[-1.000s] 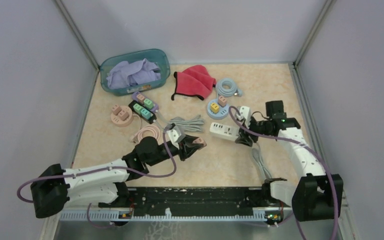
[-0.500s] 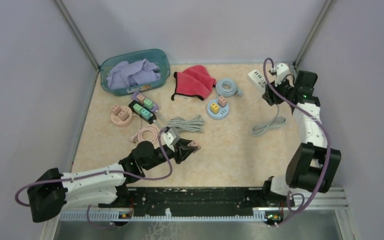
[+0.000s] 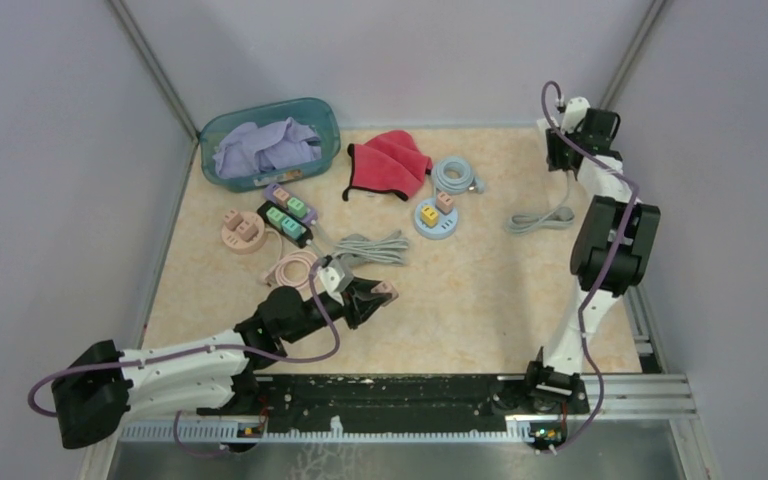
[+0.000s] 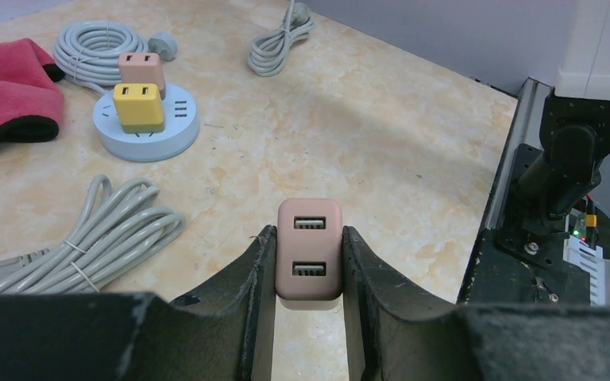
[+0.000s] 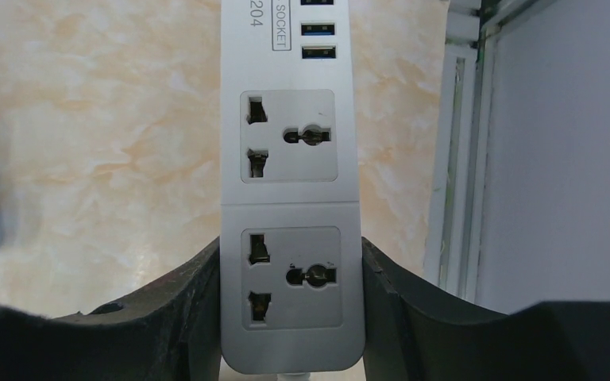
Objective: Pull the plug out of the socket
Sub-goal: Place the socket at the corner of the board, then place the plug at the center of the board.
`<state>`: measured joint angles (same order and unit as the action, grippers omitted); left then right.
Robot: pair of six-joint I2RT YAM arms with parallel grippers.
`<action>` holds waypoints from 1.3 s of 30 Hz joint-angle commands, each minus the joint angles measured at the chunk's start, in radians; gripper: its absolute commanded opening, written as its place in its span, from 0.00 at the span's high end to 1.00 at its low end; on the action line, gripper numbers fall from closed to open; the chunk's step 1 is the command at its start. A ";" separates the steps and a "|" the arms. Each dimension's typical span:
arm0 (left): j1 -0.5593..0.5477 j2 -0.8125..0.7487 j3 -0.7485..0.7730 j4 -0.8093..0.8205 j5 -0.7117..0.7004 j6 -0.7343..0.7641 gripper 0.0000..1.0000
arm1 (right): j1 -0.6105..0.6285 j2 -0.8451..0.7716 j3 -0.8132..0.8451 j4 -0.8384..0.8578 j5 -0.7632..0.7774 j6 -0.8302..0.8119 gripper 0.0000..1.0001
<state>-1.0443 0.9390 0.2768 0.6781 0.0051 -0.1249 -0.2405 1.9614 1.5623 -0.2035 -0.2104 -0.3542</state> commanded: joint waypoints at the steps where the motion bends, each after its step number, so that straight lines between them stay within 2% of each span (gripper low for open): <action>1: 0.006 -0.018 -0.005 0.058 -0.008 -0.015 1.00 | -0.007 0.121 0.141 -0.019 0.091 0.055 0.94; 3: 0.007 -0.017 -0.005 0.058 -0.008 -0.018 1.00 | -0.007 0.183 0.191 -0.044 0.102 0.057 0.92; 6: 0.007 -0.012 -0.005 0.056 -0.007 -0.027 1.00 | -0.008 0.244 0.225 -0.068 0.116 0.050 0.84; 12: 0.007 0.023 0.010 0.058 0.000 -0.039 1.00 | -0.008 0.284 0.229 -0.084 0.089 0.041 0.49; 15: 0.007 0.040 0.020 0.060 0.016 -0.046 1.00 | -0.008 0.275 0.230 -0.099 0.073 0.044 0.38; 20: 0.007 0.065 0.021 0.085 0.039 -0.093 1.00 | -0.010 0.167 0.143 -0.061 0.051 0.028 0.15; 26: 0.012 0.099 0.013 0.157 0.051 -0.177 1.00 | -0.009 -0.040 -0.024 -0.033 -0.024 -0.012 0.12; 30: 0.021 0.121 0.016 0.201 0.065 -0.242 1.00 | -0.012 -0.244 -0.166 -0.055 -0.155 -0.048 0.11; 33: 0.028 0.137 0.019 0.232 0.074 -0.308 1.00 | -0.009 -0.405 -0.259 -0.112 -0.321 -0.080 0.11; 36: 0.040 0.155 0.021 0.261 0.072 -0.385 1.00 | -0.010 -0.557 -0.367 -0.153 -0.569 -0.100 0.12; 39: 0.048 0.179 0.017 0.297 0.030 -0.498 1.00 | -0.010 -0.727 -0.520 -0.097 -0.820 -0.082 0.11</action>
<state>-1.0100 1.0962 0.2771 0.8642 0.0586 -0.4553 -0.2451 1.4029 1.1877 -0.3195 -0.6323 -0.4213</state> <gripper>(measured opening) 0.365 0.884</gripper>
